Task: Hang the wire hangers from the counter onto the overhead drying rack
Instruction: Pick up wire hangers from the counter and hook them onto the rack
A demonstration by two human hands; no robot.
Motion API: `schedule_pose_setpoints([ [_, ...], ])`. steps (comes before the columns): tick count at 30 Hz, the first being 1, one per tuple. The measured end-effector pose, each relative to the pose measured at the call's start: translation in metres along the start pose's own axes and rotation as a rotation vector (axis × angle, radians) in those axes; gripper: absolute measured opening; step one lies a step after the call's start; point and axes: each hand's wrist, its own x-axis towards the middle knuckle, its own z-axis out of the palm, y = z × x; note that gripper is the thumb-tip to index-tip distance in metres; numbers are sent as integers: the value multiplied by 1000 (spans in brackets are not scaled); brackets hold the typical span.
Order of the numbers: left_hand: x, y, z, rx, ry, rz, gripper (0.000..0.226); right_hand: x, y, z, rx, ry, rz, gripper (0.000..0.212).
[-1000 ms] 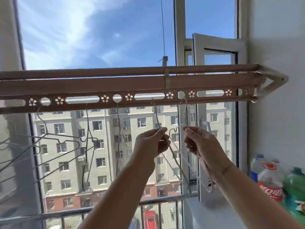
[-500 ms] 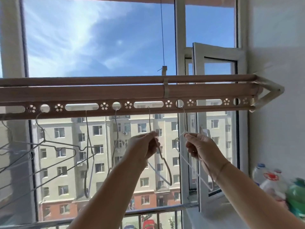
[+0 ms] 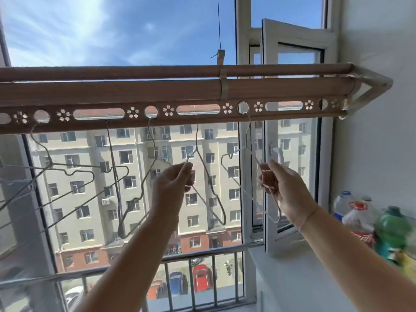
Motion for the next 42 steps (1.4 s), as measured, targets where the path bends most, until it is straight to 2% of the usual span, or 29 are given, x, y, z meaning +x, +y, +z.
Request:
schedule_pose_setpoints([
  [3,-19,-25,-12,192,-4,138,9,-12,25,-13,-80,45,38,28],
  [6,-44,-54,-20,242,-8,136,7,-27,54,-28,-128,85,115,26],
  [10,-79,-90,-16,171,-98,-16,5,-49,89,-49,-185,127,179,23],
  [15,-121,-149,7,191,-348,-248,14,-91,118,-83,-286,232,209,5],
  [18,-145,-173,31,174,-487,-327,21,-125,129,-113,-323,307,263,10],
  [23,-195,-205,90,175,-768,-411,26,-195,133,-182,-384,521,348,25],
  [29,-270,-228,169,209,-1078,-472,36,-295,129,-268,-423,829,414,17],
  [32,-317,-232,205,219,-1201,-487,36,-353,126,-305,-441,978,467,22],
  [37,-404,-232,258,244,-1370,-543,34,-462,130,-358,-444,1280,585,16],
  [42,-489,-228,286,264,-1487,-611,37,-550,141,-399,-570,1391,771,22],
])
